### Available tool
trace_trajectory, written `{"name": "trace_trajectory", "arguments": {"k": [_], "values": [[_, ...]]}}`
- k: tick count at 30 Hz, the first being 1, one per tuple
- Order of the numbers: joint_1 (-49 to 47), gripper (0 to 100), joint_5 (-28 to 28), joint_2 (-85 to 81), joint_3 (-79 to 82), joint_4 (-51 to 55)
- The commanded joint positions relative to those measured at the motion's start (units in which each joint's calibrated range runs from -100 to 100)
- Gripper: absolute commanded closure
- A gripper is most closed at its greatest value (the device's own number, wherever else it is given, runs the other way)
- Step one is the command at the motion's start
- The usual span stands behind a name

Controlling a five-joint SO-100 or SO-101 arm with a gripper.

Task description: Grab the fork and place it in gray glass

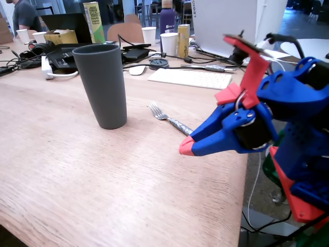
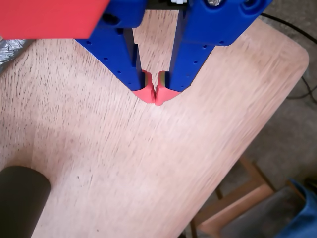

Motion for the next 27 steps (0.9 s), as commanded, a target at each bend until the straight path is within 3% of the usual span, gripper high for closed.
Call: {"name": "trace_trajectory", "arguments": {"k": [1,13,17,20,27], "values": [[-1.27,100,0.15,-0.11,0.34,-1.06],[-1.27,100,0.15,-0.02,-2.78,-0.49],[-1.94,100,-0.49,15.5,-23.92,0.5],[-1.94,100,-1.12,31.28,-43.83,8.22],[-1.94,100,-17.48,68.67,-91.59,29.15]]}}
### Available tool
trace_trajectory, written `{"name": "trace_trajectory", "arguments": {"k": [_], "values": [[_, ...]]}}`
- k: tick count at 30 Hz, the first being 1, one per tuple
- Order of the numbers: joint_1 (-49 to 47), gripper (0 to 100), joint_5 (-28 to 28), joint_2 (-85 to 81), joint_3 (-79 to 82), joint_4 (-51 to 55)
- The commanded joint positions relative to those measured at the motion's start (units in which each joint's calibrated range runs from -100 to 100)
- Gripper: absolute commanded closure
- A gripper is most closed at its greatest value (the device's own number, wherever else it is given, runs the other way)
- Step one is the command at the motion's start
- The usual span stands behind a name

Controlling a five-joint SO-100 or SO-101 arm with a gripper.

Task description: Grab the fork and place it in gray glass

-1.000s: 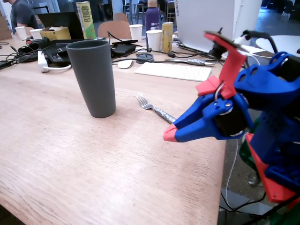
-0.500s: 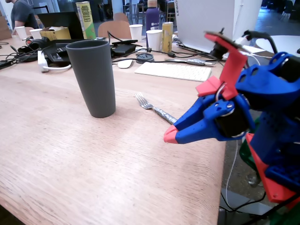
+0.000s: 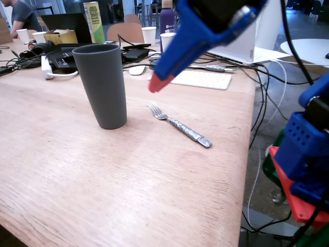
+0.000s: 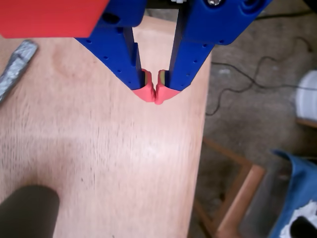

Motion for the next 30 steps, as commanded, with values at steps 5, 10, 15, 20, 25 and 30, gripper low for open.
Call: {"name": "trace_trajectory", "arguments": {"k": [5,10,15,20,25,30], "values": [[2.12,100,-11.14,20.59,-21.49,9.98],[18.7,100,-10.6,20.76,-20.54,9.98],[29.19,100,-9.67,20.85,-20.54,8.91],[31.39,100,-7.18,24.71,-21.58,8.67],[36.97,100,-2.25,28.31,-21.68,8.5],[40.53,100,3.47,33.71,-21.68,-3.73]]}}
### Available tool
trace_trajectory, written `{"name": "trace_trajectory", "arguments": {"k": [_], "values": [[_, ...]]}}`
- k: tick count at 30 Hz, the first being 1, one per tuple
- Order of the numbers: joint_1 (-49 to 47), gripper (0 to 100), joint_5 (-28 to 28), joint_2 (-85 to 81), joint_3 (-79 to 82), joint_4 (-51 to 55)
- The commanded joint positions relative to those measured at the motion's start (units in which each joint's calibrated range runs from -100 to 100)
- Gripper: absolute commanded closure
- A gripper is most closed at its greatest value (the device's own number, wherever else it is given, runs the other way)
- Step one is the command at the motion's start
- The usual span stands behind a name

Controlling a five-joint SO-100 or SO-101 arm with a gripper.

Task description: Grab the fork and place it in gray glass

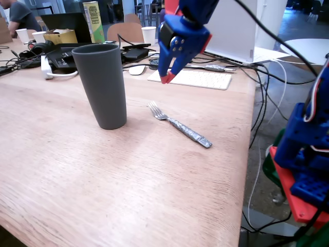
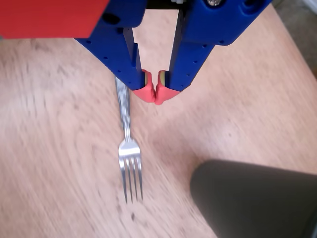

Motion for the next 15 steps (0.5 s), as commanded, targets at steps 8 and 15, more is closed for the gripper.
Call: {"name": "trace_trajectory", "arguments": {"k": [8,15], "values": [[4.02,100,5.32,15.61,-10.38,-12.94],[13.84,100,7.72,24.27,-14.63,-12.94]]}}
